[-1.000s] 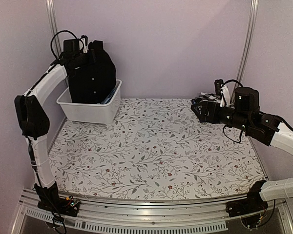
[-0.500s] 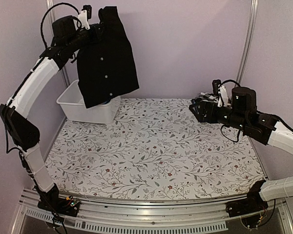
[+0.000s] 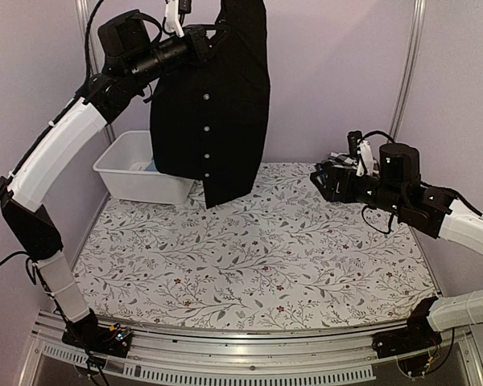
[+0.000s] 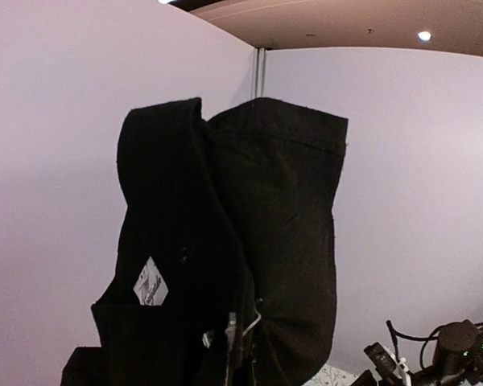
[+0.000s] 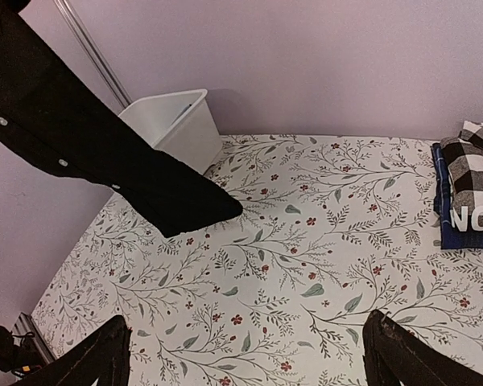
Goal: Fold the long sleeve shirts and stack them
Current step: Place the crumpled shirt at the center of the board.
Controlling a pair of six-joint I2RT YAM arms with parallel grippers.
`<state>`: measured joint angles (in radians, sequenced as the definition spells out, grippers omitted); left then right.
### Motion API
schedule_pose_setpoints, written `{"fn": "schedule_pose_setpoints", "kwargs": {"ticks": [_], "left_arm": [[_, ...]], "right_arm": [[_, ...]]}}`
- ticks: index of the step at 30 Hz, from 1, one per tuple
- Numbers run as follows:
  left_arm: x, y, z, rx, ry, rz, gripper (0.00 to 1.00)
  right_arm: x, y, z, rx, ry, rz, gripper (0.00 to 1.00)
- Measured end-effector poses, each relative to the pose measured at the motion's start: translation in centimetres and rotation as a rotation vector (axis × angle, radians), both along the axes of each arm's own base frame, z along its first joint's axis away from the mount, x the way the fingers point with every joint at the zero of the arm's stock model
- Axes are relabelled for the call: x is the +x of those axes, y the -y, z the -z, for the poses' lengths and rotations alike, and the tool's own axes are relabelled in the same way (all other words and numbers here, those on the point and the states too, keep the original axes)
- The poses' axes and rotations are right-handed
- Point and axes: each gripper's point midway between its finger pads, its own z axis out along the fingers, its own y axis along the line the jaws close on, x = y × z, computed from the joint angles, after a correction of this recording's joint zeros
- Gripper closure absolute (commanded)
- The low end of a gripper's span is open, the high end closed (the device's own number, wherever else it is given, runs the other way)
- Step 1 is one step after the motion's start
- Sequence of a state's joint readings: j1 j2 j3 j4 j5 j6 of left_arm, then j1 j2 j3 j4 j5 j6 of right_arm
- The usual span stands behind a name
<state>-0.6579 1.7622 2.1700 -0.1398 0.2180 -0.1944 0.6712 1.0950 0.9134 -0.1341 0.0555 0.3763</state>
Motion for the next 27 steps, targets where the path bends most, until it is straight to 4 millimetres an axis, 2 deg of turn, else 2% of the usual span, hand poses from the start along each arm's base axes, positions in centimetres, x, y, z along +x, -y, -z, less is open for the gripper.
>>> {"fn": "schedule_pose_setpoints", "kwargs": {"ticks": [5,9,12,14,16,17,19,23,25,27], "left_arm": [[-3.9,4.5,-0.5,-0.003,0.014,0.154,1.00],[-5.6,6.2,-1.2,-0.015,0.030,0.227,1.00],[-5.9,6.4,-1.2,-0.016,0.029,0.236,1.00],[-5.5,6.5,-0.5,-0.011,0.010,0.222,1.00],[-4.4,6.6,1.8,0.007,-0.050,0.195,1.00],[-3.9,6.7,3.3,0.022,-0.085,0.190,1.00],[-2.7,7.1,7.9,0.069,-0.180,0.178,1.00],[0.0,7.7,22.5,0.218,-0.455,0.161,1.00],[0.5,7.7,30.1,0.293,-0.606,0.161,1.00],[0.4,7.7,36.8,0.361,-0.742,0.166,1.00]], "right_arm": [[0.1,0.3,-0.4,-0.006,0.015,0.015,0.01],[0.1,0.6,-1.1,-0.005,0.036,0.025,0.01],[-0.1,1.0,-1.8,0.000,0.056,0.036,0.01],[-0.2,1.2,-2.1,0.003,0.066,0.040,0.01],[-0.2,1.4,-2.3,0.003,0.070,0.046,0.01],[-0.2,1.5,-2.3,0.002,0.070,0.049,0.01],[-0.2,1.6,-2.1,-0.005,0.066,0.054,0.01],[-0.3,1.7,-1.7,-0.019,0.059,0.054,0.01],[-0.4,1.7,-1.0,-0.028,0.049,0.052,0.01],[-0.5,1.6,0.1,-0.041,0.029,0.044,0.01]]}}
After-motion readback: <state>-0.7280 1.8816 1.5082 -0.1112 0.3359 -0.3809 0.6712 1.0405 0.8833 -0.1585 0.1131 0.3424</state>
